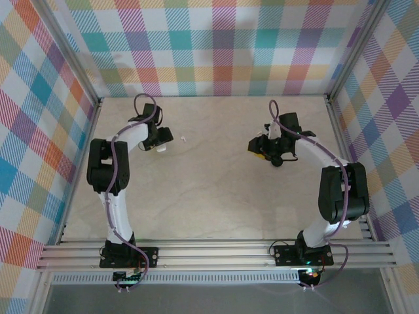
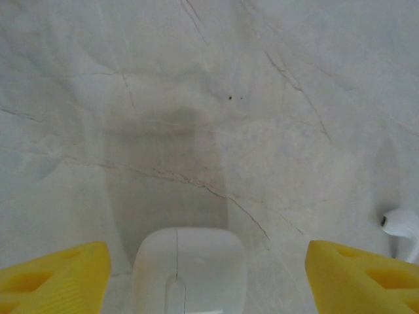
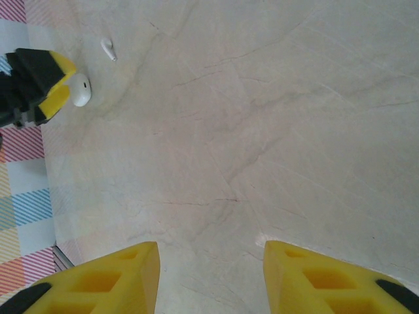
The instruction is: Insert wireless bluetooth earbuds into charging case
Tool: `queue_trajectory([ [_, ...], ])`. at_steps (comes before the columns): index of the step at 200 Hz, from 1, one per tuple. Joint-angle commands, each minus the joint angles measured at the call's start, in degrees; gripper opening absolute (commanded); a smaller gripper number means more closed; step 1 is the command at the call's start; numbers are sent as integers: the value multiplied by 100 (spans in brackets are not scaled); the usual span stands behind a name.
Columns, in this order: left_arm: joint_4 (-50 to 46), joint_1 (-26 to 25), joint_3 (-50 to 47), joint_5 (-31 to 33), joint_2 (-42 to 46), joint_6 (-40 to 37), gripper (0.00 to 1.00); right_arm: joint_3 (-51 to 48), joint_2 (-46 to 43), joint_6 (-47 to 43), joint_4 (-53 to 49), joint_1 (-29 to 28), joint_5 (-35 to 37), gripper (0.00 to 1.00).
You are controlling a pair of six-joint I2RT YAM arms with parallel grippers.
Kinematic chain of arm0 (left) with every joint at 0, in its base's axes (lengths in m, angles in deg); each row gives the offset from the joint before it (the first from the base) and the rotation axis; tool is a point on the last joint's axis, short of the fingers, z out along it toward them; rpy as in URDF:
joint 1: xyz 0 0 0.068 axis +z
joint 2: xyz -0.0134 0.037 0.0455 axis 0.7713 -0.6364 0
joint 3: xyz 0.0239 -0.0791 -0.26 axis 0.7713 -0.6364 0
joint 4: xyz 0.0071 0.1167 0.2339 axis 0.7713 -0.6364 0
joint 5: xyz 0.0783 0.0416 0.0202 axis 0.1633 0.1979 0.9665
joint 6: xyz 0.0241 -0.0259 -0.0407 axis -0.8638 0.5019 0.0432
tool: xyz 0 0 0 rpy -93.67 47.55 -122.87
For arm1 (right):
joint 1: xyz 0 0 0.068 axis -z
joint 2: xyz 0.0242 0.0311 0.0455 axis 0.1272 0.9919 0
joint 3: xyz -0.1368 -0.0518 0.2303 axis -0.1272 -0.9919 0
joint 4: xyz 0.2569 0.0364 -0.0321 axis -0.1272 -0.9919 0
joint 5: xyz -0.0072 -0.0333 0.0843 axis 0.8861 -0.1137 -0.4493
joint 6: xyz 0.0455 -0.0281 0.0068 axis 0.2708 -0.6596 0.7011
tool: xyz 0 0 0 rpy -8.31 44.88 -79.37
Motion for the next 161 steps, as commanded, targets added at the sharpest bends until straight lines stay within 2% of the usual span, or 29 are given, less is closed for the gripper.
queue_trajectory([
  [1, -457, 31, 243, -109, -194, -60, 75, 140, -91, 9, 128, -39, -108, 46],
  [31, -415, 25, 177, -292, -231, -154, 60, 38, -146, -1, 275, -39, -164, 46],
  [91, -180, 15, -263, -412, -21, -304, 45, 81, -187, 80, 286, -39, -413, 46],
  [119, 18, -32, -629, -620, 334, -602, 44, 96, -231, 311, 331, -46, -406, 46],
  [161, 330, -205, -1232, -963, 933, -1151, 43, 204, -226, 187, 99, -213, -543, 46],
])
